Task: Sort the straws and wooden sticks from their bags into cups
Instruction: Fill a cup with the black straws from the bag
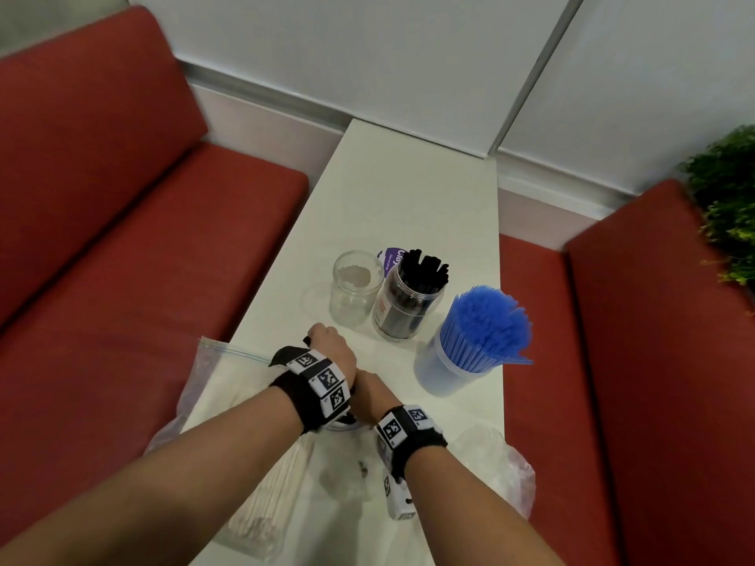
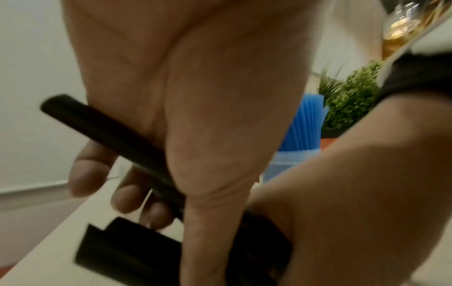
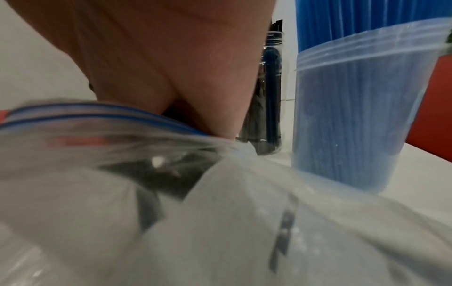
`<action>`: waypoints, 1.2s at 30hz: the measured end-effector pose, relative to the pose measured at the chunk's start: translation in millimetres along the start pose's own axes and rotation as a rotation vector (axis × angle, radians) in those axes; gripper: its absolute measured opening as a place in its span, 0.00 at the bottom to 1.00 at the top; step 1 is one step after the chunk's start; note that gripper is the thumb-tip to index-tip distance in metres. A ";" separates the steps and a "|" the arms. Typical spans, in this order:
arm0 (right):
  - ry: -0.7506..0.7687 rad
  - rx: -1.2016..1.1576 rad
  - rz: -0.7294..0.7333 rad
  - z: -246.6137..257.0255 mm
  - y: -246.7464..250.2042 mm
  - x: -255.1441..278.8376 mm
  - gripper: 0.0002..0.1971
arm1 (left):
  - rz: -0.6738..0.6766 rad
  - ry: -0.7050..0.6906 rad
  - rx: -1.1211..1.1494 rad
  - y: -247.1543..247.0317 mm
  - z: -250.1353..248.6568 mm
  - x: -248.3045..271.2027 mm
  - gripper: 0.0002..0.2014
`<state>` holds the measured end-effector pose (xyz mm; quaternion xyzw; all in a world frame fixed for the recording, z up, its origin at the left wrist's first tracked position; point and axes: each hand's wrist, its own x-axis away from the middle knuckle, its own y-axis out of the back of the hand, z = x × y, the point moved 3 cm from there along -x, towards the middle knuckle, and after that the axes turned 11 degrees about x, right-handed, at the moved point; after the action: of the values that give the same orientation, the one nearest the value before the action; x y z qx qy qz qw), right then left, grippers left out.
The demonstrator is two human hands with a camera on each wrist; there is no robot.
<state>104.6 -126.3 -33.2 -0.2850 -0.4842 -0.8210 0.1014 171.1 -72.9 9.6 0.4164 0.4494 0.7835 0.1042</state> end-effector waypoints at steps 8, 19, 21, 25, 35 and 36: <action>0.078 -0.334 -0.109 3.9 15.8 10.3 0.10 | -0.185 -0.047 0.315 64.6 36.6 42.9 0.15; 0.164 -0.700 -0.336 21.1 51.7 13.2 0.13 | -0.717 -0.464 1.099 70.5 44.0 43.8 0.12; 0.213 -0.839 -0.365 26.4 61.0 18.4 0.11 | -0.859 -0.513 1.298 72.7 53.2 49.8 0.15; 0.295 -1.084 -0.494 38.6 99.2 36.1 0.06 | -0.983 -0.291 1.887 61.4 77.8 52.4 0.19; 0.409 -1.096 -0.662 70.9 166.3 79.1 0.10 | 0.632 -0.263 3.004 16.2 32.5 22.9 0.20; 0.405 -1.081 -0.661 70.0 163.3 80.1 0.10 | 0.633 -0.282 3.029 18.2 30.2 23.4 0.19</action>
<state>137.3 -141.1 158.3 0.0278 -0.0375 -0.9735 -0.2239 182.7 -52.2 44.6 0.2715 0.6772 -0.4410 -0.5227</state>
